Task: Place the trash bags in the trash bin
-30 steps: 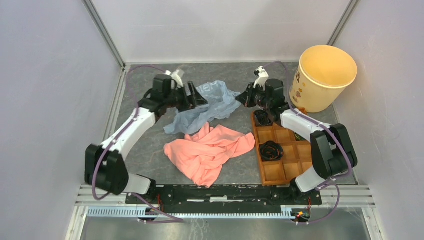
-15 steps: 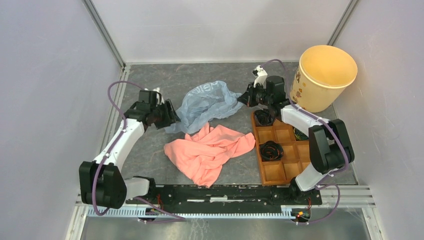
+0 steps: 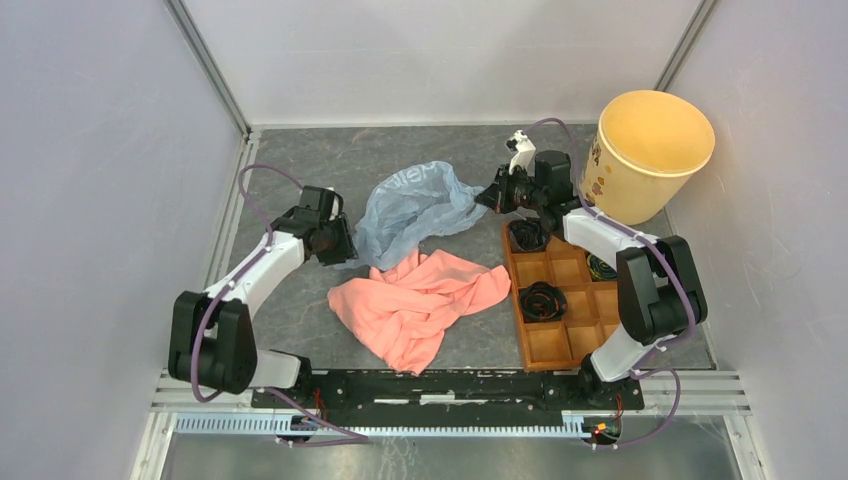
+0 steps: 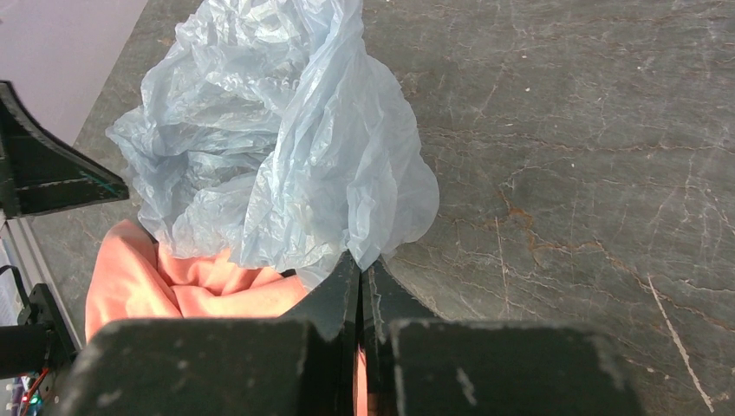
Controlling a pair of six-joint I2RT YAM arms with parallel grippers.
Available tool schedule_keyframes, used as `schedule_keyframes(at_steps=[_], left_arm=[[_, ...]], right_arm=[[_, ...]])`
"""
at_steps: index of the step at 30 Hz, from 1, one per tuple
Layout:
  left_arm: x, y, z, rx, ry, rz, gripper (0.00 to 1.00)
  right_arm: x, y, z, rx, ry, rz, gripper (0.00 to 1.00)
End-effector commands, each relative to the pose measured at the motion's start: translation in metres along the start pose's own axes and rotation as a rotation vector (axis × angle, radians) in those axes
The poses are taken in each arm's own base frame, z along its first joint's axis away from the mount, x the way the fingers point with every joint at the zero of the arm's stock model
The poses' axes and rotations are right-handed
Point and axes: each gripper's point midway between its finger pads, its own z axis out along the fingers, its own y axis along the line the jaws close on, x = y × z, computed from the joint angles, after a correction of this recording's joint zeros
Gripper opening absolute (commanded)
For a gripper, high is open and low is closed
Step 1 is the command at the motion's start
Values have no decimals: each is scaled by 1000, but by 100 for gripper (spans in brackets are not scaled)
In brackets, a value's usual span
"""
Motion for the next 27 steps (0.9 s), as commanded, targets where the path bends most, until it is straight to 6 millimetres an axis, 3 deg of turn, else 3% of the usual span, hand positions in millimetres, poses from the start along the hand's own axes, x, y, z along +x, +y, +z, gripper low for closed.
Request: schedule_keyframes(at_steps=[1, 8, 11, 16, 20, 24, 27], left_arm=[[-23, -20, 7, 54, -60, 41, 46], [-40, -12, 32, -37, -74, 25, 43], [-52, -10, 36, -73, -95, 21, 31], [-80, -12, 36, -109, -147, 35, 3], [-96, -14, 30, -146, -176, 74, 2], [-106, -32, 15, -85, -212, 93, 2], [-134, -61, -15, -6, -271, 100, 2]], right_arm=[[-23, 8, 1, -45, -52, -37, 0], [-22, 8, 0, -51, -50, -44, 0], [-23, 7, -1, -45, -47, -55, 1], [-23, -3, -1, 10, -32, -77, 0], [-26, -7, -2, 34, -28, -91, 0], [-46, -8, -2, 65, -51, -110, 0], [-94, -3, 2, 83, -103, -136, 0]])
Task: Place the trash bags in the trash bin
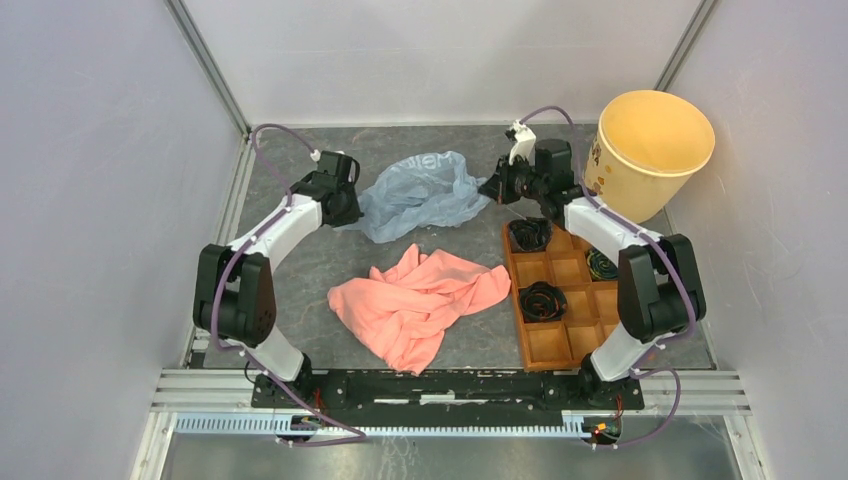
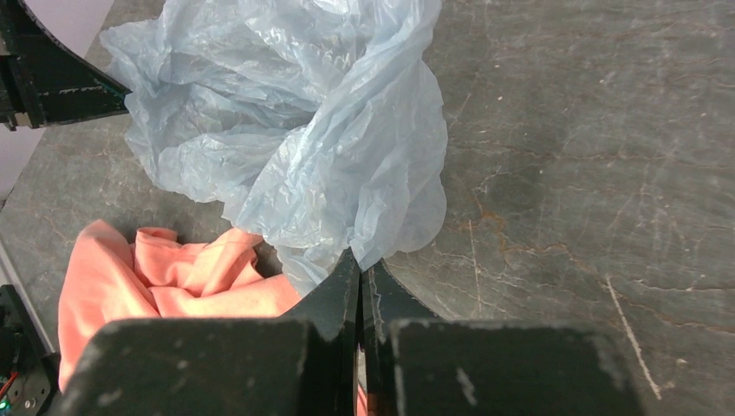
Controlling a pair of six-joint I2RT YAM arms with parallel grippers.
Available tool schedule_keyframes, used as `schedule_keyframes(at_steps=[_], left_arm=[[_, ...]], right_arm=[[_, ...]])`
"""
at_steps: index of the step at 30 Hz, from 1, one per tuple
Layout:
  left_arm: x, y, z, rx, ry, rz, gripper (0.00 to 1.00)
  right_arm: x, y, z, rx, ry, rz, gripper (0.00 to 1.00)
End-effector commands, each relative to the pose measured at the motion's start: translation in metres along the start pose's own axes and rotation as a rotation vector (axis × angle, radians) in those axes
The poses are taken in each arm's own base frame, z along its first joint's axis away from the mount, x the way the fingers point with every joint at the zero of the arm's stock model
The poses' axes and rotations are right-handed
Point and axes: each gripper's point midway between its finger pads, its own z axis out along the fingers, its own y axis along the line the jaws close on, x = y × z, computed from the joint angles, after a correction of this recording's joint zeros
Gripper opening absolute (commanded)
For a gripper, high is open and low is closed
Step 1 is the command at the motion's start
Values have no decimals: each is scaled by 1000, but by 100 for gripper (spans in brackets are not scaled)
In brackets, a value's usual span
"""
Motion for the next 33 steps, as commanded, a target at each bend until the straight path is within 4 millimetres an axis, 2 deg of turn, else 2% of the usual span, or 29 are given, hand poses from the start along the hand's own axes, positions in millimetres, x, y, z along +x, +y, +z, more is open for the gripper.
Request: schedule_keyframes(at_steps=[1, 2, 3, 4, 5, 6, 7, 8, 9, 10, 11, 12, 13, 14, 16, 18, 19, 20, 21, 22, 24, 25, 26, 28, 29, 30, 32, 33], left_arm=[[-74, -40, -57, 123, -173, 52, 2], [-97, -53, -80, 166, -221, 53, 2], [-122, -67, -110, 226, -284, 57, 2], [-144, -81, -145, 297, -358, 61, 2], [-164, -95, -186, 376, -441, 62, 2], [-178, -106, -227, 449, -516, 68, 2], [-189, -113, -268, 506, -595, 65, 2], [-192, -116, -301, 550, -656, 57, 2], [-194, -117, -325, 591, -708, 41, 2], [-190, -114, -337, 616, -734, 23, 2], [-184, -109, -337, 617, -739, 4, 2], [-173, -101, -324, 590, -726, -15, 2], [-151, -86, -286, 513, -670, -42, 2], [-131, -73, -249, 438, -610, -70, 2], [-74, -41, -160, 327, -404, -143, 2], [-10, -24, -96, 359, -184, -215, 2], [10, -24, -84, 414, -119, -254, 2], [20, -28, -83, 461, -99, -260, 2], [18, -32, -90, 492, -117, -251, 2], [7, -38, -103, 532, -151, -232, 2], [-31, -49, -142, 578, -241, -186, 2], [-51, -58, -169, 617, -276, -158, 2], [-75, -69, -199, 668, -325, -127, 2], [-117, -90, -273, 793, -453, -61, 2], [-133, -97, -310, 845, -522, -35, 2], [-145, -101, -348, 892, -596, -15, 2], [-156, -102, -406, 955, -717, 9, 2], [-157, -99, -428, 969, -769, 5, 2]], right_arm=[[-98, 7, 1, 30, -143, -99, 0], [-118, 10, -1, 34, -146, -107, 1], [-153, 20, -6, 36, -178, -134, 0], [-179, 30, -17, 39, -194, -148, 0], [-218, 51, -37, 24, -260, -191, 1], [-247, 73, -61, 14, -325, -231, 0], [-264, 94, -80, 6, -379, -266, 0], [-277, 117, -105, -6, -452, -313, 0], [-283, 141, -122, -32, -526, -368, 0], [-276, 157, -138, -53, -581, -407, 0], [-269, 173, -150, -88, -648, -447, 0], [-251, 177, -157, -109, -695, -467, 1], [-228, 170, -154, -113, -703, -460, 0], [-209, 155, -146, -80, -705, -438, 1], [-137, 101, -99, 26, -569, -345, 1], [-58, 54, -47, 105, -288, -255, 1], [-23, 43, -31, 97, -146, -230, 1], [-1, 42, -22, 70, -72, -212, 1], [7, 46, -21, 51, -59, -197, 1], [3, 50, -25, 55, -82, -194, 1], [-36, 63, -37, 67, -163, -227, 1], [-68, 71, -45, 75, -211, -251, 1], [-92, 79, -53, 82, -225, -265, 1], [-167, 114, -84, 62, -336, -338, 1], [-193, 132, -101, 50, -388, -367, 1], [-221, 155, -127, 31, -467, -402, 1], [-251, 193, -171, -36, -606, -447, 1], [-256, 209, -191, -83, -682, -460, 1]])
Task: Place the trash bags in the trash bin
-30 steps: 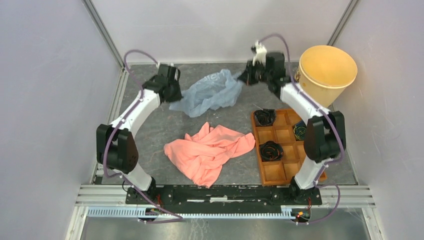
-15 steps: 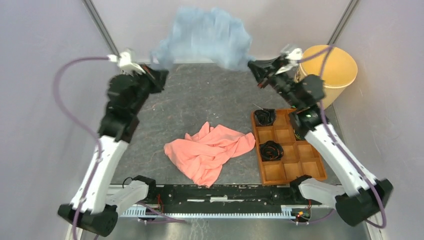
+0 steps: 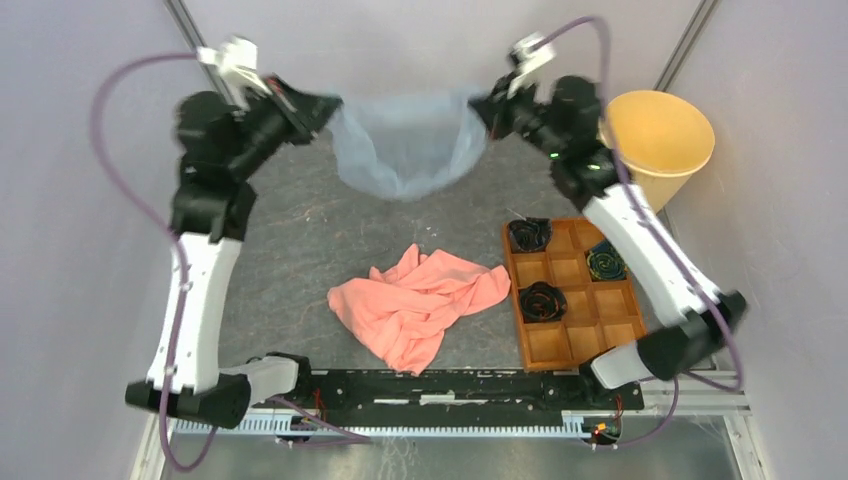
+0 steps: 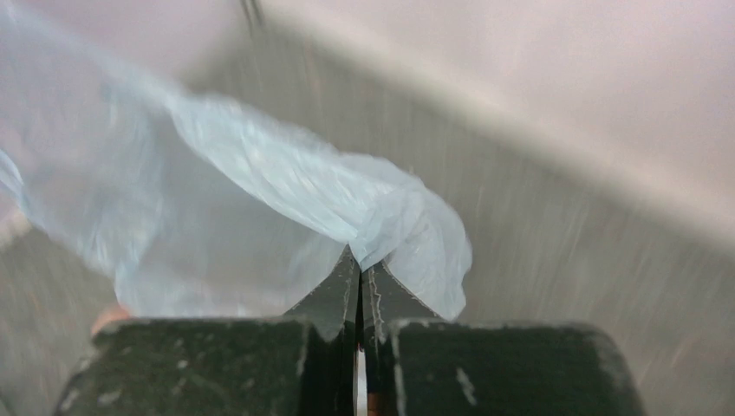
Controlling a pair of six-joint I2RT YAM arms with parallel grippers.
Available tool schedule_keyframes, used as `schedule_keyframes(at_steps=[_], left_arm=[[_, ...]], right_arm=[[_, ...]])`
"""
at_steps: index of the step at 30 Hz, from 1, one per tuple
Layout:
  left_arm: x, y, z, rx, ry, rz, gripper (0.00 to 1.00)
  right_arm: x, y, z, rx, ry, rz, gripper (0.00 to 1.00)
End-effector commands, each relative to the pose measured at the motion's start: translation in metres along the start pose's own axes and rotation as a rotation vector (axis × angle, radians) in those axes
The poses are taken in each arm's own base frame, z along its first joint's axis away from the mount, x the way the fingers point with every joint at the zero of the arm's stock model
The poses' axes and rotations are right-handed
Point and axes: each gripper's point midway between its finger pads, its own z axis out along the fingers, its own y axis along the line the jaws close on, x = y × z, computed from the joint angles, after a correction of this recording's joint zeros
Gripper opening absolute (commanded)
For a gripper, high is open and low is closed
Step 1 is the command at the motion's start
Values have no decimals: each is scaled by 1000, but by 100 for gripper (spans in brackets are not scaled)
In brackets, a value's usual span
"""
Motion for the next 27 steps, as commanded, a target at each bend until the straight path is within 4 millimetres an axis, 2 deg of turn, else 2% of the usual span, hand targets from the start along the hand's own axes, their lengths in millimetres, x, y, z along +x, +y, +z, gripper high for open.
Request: schedule_keyframes(at_steps=[1, 2, 3, 5, 7, 8, 9, 10, 11, 12, 13, 14, 15, 17, 18, 19, 20, 22, 23, 24, 25, 26, 27], left_arm=[[-62, -94, -77, 228, -207, 85, 2], [-62, -91, -80, 214, -231, 77, 2], [-56, -80, -79, 181, -240, 64, 2], [-11, -18, -47, 15, -147, -15, 2], [60, 54, -18, -163, 23, -76, 2], [102, 88, -10, -235, 125, -97, 2], [139, 115, -8, -295, 212, -124, 2], [175, 137, -10, -341, 289, -155, 2], [197, 145, -11, -334, 320, -181, 2], [212, 144, -13, -298, 334, -210, 2], [217, 139, -14, -258, 329, -231, 2], [215, 132, -16, -233, 318, -233, 2], [205, 126, -17, -225, 297, -227, 2], [172, 107, -14, -202, 263, -193, 2], [148, 88, -10, -157, 247, -166, 2], [122, 66, -7, -103, 222, -139, 2], [89, 36, -7, -27, 175, -104, 2], [21, -31, -24, 129, 40, -26, 2], [4, -50, -33, 182, 1, -9, 2], [-14, -70, -46, 227, -50, 10, 2], [-26, -82, -57, 250, -95, 21, 2], [-28, -82, -61, 240, -115, 16, 2], [-24, -73, -61, 210, -122, 6, 2]], right_arm=[[-145, 54, -105, -107, -465, -121, 1], [-150, 58, -118, -120, -542, -131, 1], [-133, 56, -117, -114, -554, -130, 1], [-84, 36, -98, -35, -520, -114, 1], [0, 8, -57, 54, -325, -54, 1], [53, 1, -35, 62, -179, -35, 0], [108, -2, -19, 47, -21, -22, 0], [150, 1, -11, 11, 96, -5, 0], [188, 5, -11, -14, 196, 28, 1], [207, 12, -15, -43, 227, 64, 0], [221, 18, -22, -59, 231, 91, 1], [217, 24, -29, -71, 193, 109, 0], [204, 27, -32, -76, 153, 116, 0], [148, 30, -28, -76, 82, 105, 0], [105, 32, -24, -82, 26, 77, 1], [71, 34, -23, -87, -9, 52, 0], [22, 37, -26, -89, -84, 22, 0], [-54, 45, -47, -93, -212, -25, 0], [-82, 50, -61, -96, -279, -44, 0], [-104, 55, -75, -99, -342, -60, 0], [-117, 57, -90, -101, -407, -71, 0], [-124, 60, -104, -101, -467, -76, 0], [-110, 57, -105, -90, -474, -69, 1]])
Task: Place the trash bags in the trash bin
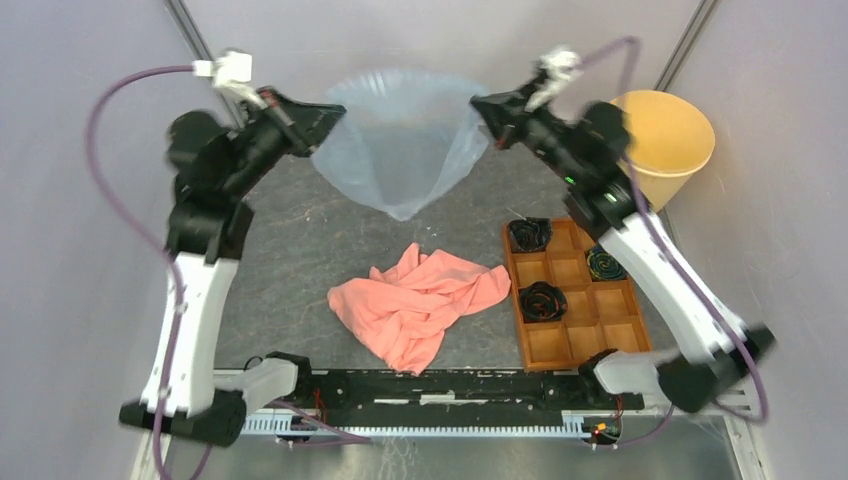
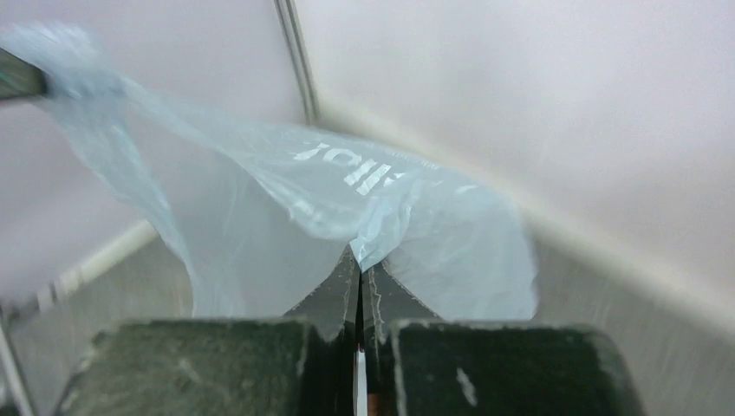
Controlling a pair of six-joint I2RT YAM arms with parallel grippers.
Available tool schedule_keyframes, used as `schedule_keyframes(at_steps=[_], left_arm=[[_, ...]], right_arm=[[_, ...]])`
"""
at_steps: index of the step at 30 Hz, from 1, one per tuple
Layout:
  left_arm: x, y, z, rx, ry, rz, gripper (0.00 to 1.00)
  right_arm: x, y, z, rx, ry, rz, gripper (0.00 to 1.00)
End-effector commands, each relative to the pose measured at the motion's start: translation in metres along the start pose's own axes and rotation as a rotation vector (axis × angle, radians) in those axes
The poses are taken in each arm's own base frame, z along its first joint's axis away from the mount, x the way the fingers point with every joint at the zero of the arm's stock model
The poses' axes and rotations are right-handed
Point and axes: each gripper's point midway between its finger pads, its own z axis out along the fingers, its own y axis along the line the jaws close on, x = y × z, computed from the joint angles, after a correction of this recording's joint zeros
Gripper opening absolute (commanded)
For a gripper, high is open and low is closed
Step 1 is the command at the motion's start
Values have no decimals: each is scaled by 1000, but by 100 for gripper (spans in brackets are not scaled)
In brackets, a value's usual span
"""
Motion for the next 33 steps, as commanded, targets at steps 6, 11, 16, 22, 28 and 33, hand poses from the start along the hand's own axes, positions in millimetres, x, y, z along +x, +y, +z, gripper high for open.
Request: schedule_keyframes(at_steps=[6, 11, 16, 22, 28, 33], left_arm=[[162, 130, -22, -354, 277, -165, 2], [242, 180, -45, -477, 438, -216, 2], [153, 97, -14, -192, 315, -171, 2], [47, 16, -21, -37, 83, -78, 2], [159, 116, -29, -327, 302, -188, 2], [158, 122, -54, -368, 298, -47, 2]], right_arm=[[167, -13, -45, 89, 201, 81, 1], [270, 2, -64, 13, 469, 177, 1], [134, 0, -37, 17, 235, 48, 0], [15, 4, -56, 52, -57, -39, 1], [166, -26, -62, 170, 253, 30, 0], [211, -4, -64, 40, 375, 79, 1]])
